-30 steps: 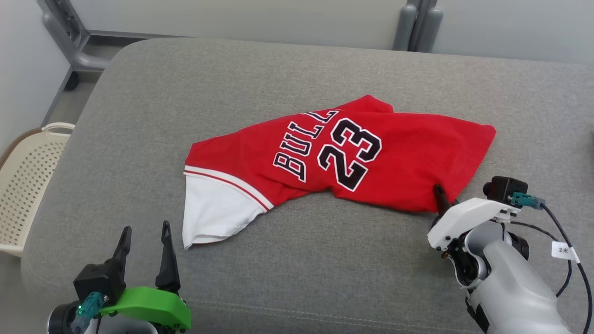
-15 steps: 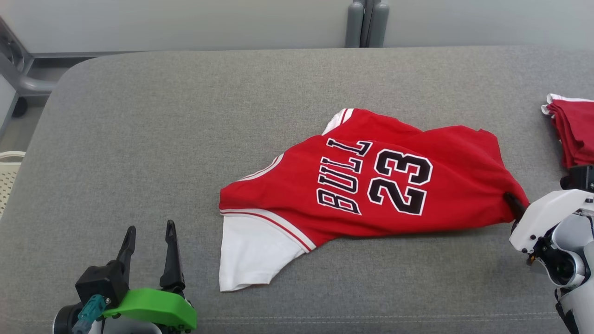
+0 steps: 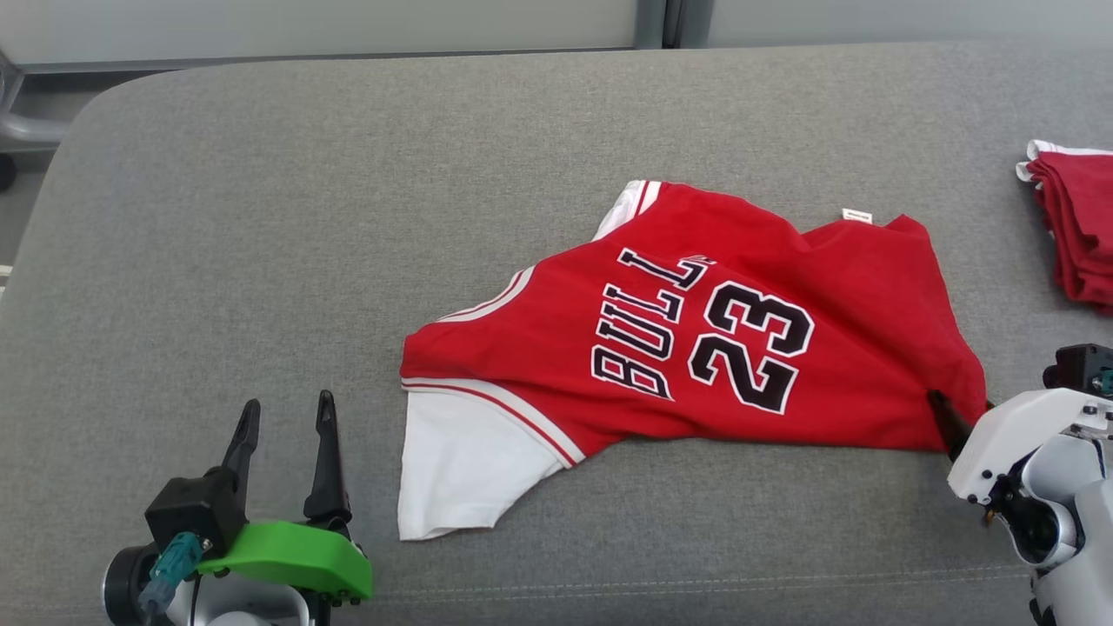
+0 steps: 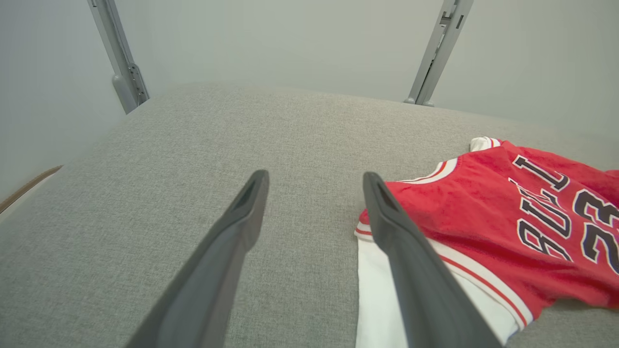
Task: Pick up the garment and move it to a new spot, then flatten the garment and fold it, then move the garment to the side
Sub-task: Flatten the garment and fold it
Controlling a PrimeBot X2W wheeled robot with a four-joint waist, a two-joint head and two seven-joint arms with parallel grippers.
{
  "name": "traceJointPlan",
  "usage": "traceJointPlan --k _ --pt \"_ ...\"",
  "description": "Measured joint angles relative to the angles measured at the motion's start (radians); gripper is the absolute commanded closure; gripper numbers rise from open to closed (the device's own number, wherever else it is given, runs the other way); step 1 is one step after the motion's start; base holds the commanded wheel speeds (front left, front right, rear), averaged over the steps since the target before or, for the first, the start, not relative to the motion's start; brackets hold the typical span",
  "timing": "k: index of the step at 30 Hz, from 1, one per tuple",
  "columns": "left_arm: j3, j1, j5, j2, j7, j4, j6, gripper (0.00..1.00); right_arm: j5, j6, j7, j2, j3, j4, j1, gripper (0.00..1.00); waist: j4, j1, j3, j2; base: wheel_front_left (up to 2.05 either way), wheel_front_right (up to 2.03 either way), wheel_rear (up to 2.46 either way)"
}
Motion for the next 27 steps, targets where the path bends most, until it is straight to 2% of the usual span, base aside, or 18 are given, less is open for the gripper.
traceJointPlan --k 6,11,14,19,27 --pt "-0.002 -0.007 0.007 0.005 0.0 -0.022 -0.001 0.0 0.029 0.0 -0.068 -0.004 -0.028 -0.111 0.086 0.0 -0.045 0.0 -0.008 0.0 0.0 0.0 0.0" --pt "-0.043 -0.077 0.027 0.001 0.043 -0.018 -0.038 0.0 0.029 0.0 -0.092 -0.002 -0.061 -0.242 0.174 0.0 -0.096 0.0 -0.01 0.0 0.0 0.0 0.0" --pt "-0.089 -0.182 0.053 -0.017 0.093 0.021 -0.08 0.0 0.026 0.0 -0.099 0.014 -0.057 -0.328 0.196 0.0 -0.131 0.0 -0.006 0.0 0.0 0.0 0.0" --pt "-0.176 -0.379 0.075 -0.107 0.196 0.175 -0.169 0.0 -0.003 0.0 -0.099 0.03 0.002 -0.438 0.2 0.0 -0.193 0.0 0.009 0.0 0.0 0.0 0.0" --pt "-0.295 -0.583 0.12 -0.189 0.31 0.458 -0.323 0.0 -0.007 0.0 -0.097 0.031 0.098 -0.51 0.155 0.0 -0.294 0.0 0.056 0.0 0.0 0.0 0.0"
